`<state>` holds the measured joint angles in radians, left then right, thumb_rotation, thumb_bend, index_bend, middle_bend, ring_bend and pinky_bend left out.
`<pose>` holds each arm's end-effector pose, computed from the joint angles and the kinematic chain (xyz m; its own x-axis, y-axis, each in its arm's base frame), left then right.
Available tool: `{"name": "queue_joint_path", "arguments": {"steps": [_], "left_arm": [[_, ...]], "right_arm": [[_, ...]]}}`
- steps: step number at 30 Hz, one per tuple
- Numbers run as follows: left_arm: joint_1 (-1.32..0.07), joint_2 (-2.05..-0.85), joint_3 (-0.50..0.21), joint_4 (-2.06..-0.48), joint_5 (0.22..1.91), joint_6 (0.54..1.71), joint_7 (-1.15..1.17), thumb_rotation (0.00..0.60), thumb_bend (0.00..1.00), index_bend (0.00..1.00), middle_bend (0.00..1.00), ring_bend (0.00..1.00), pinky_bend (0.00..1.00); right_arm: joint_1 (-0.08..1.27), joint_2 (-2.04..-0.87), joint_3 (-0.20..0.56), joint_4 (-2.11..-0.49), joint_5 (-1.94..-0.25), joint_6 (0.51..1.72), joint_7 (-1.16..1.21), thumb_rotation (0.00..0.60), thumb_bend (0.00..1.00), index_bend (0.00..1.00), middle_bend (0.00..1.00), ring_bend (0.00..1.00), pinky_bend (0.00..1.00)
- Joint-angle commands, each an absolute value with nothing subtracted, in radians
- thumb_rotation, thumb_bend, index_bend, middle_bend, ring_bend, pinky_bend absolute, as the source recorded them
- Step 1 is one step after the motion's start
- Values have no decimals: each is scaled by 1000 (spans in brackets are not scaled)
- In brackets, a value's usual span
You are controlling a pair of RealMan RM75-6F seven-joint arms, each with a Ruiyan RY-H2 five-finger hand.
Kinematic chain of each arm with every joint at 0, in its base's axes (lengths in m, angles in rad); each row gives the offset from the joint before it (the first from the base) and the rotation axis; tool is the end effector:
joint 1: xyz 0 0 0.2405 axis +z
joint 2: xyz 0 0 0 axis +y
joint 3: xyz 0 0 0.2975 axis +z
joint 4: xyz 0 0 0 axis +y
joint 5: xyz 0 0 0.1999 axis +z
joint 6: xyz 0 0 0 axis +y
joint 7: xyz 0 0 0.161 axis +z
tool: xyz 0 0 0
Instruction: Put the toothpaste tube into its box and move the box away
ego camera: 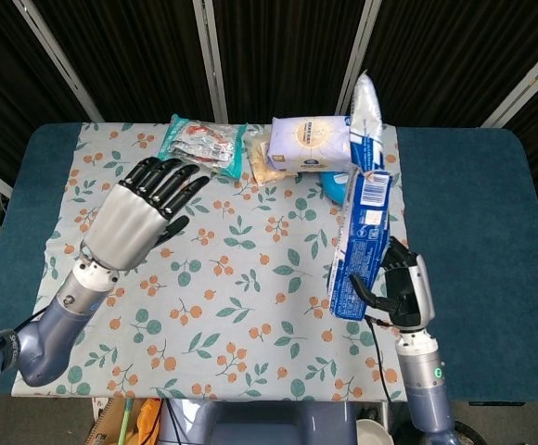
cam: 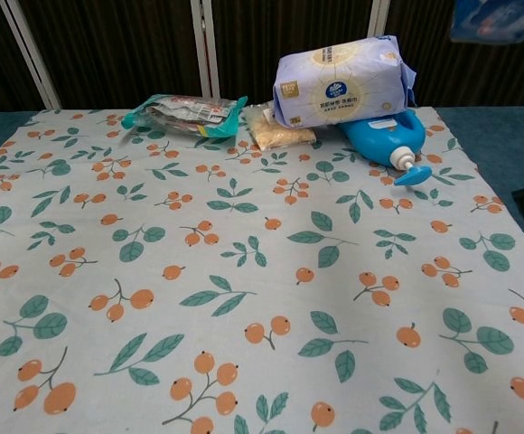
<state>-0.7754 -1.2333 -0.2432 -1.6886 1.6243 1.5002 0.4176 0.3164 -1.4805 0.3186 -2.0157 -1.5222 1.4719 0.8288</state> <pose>-0.0726 0.3595 0.1732 0.2907 -0.5484 0.7841 0.5668 -0.5615 -0.6028 -0.1456 -0.2729 0.1221 -0.9004 -0.2304 0.3690 -0.2936 -0.3041 -0.9063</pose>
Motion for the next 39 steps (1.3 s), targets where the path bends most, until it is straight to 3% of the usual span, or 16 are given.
{"name": "queue_joint_path", "arguments": {"steps": [1, 9, 13, 18, 22, 31, 35, 39], "left_arm": [[-695, -1245, -204, -1650, 1630, 1585, 353, 600, 128, 255, 278, 289, 342], [-549, -1243, -150, -1546, 1605, 1700, 219, 600, 128, 242, 260, 289, 342], [-493, -1244, -134, -1494, 1578, 1724, 148, 600, 128, 235, 255, 288, 342], [-444, -1252, -108, -1446, 1564, 1724, 92, 600, 128, 233, 251, 287, 342], [-403, -1272, -69, -1408, 1575, 1725, 52, 600, 128, 233, 252, 287, 342], [-302, -1337, 12, -1297, 1590, 1731, -4, 600, 128, 230, 252, 287, 342], [-283, -1347, 13, -1275, 1581, 1723, -32, 600, 128, 222, 251, 287, 342], [-277, -1354, -1, -1265, 1575, 1717, -53, 600, 128, 221, 251, 287, 342]], "right_arm": [[309, -1463, 350, -2037, -1542, 1512, 860, 600, 391, 577, 575, 566, 628], [288, -1415, 434, -2080, -1561, 1612, 892, 600, 391, 575, 575, 566, 632], [298, -1397, 432, -2061, -1535, 1584, 884, 600, 391, 541, 575, 553, 632], [312, -1383, 409, -2053, -1515, 1537, 873, 600, 391, 444, 530, 479, 612], [320, -1408, 411, -2052, -1505, 1545, 882, 600, 398, 505, 541, 536, 617], [330, -1430, 436, -2077, -1576, 1615, 855, 600, 399, 507, 542, 538, 618], [328, -1434, 464, -2080, -1613, 1668, 823, 600, 399, 501, 542, 537, 617], [333, -1460, 482, -2049, -1641, 1718, 759, 600, 400, 433, 543, 495, 617]]}}
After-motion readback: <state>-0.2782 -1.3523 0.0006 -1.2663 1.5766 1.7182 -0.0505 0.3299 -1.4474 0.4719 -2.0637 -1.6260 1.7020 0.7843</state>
